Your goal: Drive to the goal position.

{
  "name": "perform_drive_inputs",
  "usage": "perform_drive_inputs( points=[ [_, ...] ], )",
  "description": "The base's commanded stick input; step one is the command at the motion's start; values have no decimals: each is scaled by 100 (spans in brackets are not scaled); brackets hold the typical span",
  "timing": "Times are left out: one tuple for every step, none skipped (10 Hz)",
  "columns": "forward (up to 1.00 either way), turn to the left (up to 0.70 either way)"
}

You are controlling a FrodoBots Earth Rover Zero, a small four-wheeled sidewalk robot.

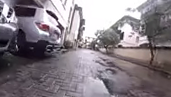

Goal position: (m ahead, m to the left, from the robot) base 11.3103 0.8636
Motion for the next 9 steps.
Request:
perform_drive_inputs(
  points=[
    [70, 0],
    [70, 0],
    [70, 0],
    [70, 0],
    [70, 0],
    [70, 0],
    [70, 0],
    [70, 0],
    [70, 0]
  ],
)
